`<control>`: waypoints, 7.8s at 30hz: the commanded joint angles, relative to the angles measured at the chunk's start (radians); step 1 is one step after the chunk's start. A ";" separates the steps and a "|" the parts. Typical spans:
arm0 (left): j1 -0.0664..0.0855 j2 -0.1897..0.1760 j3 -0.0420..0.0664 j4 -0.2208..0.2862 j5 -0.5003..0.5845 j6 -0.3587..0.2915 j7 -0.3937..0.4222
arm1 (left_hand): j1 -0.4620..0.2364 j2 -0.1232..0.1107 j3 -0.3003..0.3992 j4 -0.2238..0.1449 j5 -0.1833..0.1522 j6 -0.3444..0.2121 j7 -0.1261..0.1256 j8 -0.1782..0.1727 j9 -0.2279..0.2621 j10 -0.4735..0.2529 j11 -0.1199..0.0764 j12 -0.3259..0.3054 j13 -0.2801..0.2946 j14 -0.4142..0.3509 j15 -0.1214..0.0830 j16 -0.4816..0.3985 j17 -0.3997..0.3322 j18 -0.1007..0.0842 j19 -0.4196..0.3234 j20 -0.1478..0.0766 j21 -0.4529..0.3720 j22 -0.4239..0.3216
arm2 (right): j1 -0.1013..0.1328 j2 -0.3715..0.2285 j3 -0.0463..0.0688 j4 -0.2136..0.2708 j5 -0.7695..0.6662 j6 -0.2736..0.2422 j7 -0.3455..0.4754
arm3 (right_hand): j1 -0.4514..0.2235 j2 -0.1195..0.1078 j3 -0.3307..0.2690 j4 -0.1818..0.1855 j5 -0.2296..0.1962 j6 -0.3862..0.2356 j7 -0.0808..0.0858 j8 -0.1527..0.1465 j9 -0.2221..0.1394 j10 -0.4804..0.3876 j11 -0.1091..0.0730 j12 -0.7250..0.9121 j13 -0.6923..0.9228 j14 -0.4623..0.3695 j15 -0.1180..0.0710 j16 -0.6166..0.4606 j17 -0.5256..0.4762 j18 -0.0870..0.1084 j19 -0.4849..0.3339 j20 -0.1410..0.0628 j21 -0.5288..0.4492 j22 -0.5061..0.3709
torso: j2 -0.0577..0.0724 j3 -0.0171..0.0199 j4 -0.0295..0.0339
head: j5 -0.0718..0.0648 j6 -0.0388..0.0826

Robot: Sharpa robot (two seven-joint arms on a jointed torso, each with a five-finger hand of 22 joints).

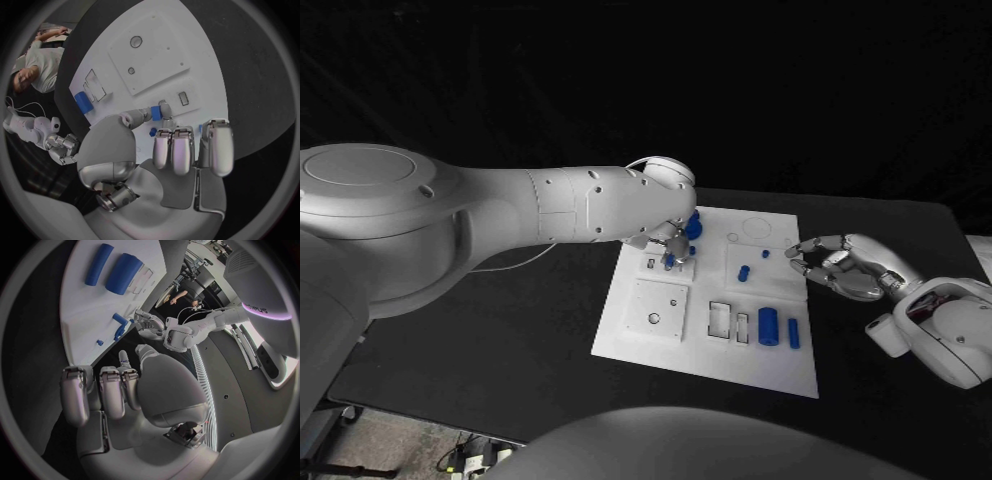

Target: Assemble the parts on the task board

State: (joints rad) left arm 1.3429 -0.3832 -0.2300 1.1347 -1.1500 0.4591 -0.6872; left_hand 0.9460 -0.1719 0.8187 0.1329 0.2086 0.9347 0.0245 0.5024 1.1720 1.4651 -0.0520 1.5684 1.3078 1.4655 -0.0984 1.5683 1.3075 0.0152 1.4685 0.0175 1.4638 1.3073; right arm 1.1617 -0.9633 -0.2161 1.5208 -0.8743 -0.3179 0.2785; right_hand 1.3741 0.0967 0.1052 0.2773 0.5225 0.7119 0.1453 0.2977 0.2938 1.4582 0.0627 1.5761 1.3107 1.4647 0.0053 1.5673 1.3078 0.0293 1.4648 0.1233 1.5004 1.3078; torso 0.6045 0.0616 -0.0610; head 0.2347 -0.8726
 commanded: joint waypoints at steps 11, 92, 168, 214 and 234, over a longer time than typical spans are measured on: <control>-0.011 -0.014 0.000 0.005 0.017 -0.028 -0.002 | -0.001 0.020 -0.015 -0.007 0.008 0.019 -0.001 -0.046 -0.024 0.106 0.011 0.002 0.263 0.105 0.013 0.003 0.263 0.012 0.044 0.010 -0.016 0.227 | -0.001 0.000 0.000 0.000 0.000 0.020 0.002 | 0.012 -0.001 0.005 -0.001 0.007 -0.004 0.001 0.000 0.001 0.113 0.000 -0.005 0.260 0.106 0.007 0.003 0.263 -0.003 0.022 0.000 -0.007 0.228 | 0.001 -0.0001 0.0002 | 0.004 0.000; -0.041 -0.026 0.000 0.008 -0.037 -0.010 -0.004 | -0.072 0.043 -0.295 0.081 -0.115 0.030 0.033 -0.205 -0.110 0.106 0.041 0.002 0.263 0.105 0.039 0.003 0.263 0.019 0.031 0.032 -0.051 0.218 | -0.001 -0.003 0.000 0.001 0.000 0.031 -0.001 | 0.012 -0.004 0.009 0.000 0.007 -0.006 0.001 0.000 0.001 0.113 0.000 -0.005 0.260 0.106 0.007 0.003 0.263 -0.002 0.021 0.000 -0.008 0.227 | 0.000 0.0001 -0.0002 | 0.010 0.000; 0.061 0.049 0.018 -0.321 0.057 0.130 0.013 | 0.035 0.150 -0.715 0.157 -0.037 0.171 0.027 -0.393 -0.283 0.106 0.037 0.002 0.263 0.105 0.037 0.003 0.263 0.002 0.070 0.031 0.033 0.241 | -0.001 -0.009 -0.001 0.006 0.000 0.042 -0.006 | 0.011 -0.007 0.011 0.001 0.007 -0.006 0.002 0.001 0.001 0.113 0.000 -0.005 0.260 0.106 0.007 0.003 0.263 -0.004 0.025 0.000 -0.005 0.229 | 0.003 -0.0006 -0.0010 | -0.020 0.000; 0.005 0.102 0.020 -0.403 0.111 0.069 0.035 | 0.129 0.149 -0.643 0.154 0.009 0.136 0.047 -0.440 -0.367 0.106 0.054 0.002 0.263 0.105 0.052 0.003 0.263 0.013 0.042 0.046 -0.016 0.227 | 0.000 -0.016 -0.001 0.015 -0.001 0.050 -0.011 | 0.009 -0.007 0.012 0.003 0.007 -0.004 0.002 0.002 0.002 0.113 0.001 -0.005 0.260 0.106 0.007 0.003 0.263 -0.003 0.024 0.001 -0.005 0.229 | 0.001 0.0000 -0.0008 | -0.026 0.000; -0.008 0.118 0.020 -0.439 0.078 0.065 0.035 | 0.136 0.152 -0.636 0.153 0.017 0.135 0.047 -0.437 -0.371 0.106 0.055 0.002 0.263 0.105 0.054 0.003 0.263 0.014 0.038 0.048 -0.025 0.224 | 0.000 -0.021 -0.001 0.018 -0.002 0.051 -0.012 | 0.008 -0.007 0.013 0.004 0.007 -0.003 0.002 0.003 0.002 0.113 0.001 -0.005 0.260 0.106 0.007 0.003 0.263 -0.003 0.024 0.001 -0.006 0.228 | 0.001 0.0001 0.0002 | -0.028 0.000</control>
State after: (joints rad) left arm 1.3358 -0.2688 -0.2107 0.6961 -1.0587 0.5257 -0.6596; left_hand 1.0695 -0.0197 0.1757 0.2881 0.2197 1.0733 0.0710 0.0688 0.8022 1.4633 -0.0038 1.5684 1.3078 1.4675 -0.0536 1.5683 1.3078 0.0243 1.4649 0.0570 1.4443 1.3073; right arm 1.1620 -0.9838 -0.2164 1.5368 -0.8718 -0.2821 0.2656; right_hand 1.3779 0.0928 0.1135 0.2802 0.5264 0.7119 0.1454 0.2977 0.2948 1.4596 0.0613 1.5759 1.3105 1.4647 0.0053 1.5674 1.3077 0.0294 1.4648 0.1233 1.4965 1.3075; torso 0.6051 0.0616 -0.0610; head 0.2060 -0.8726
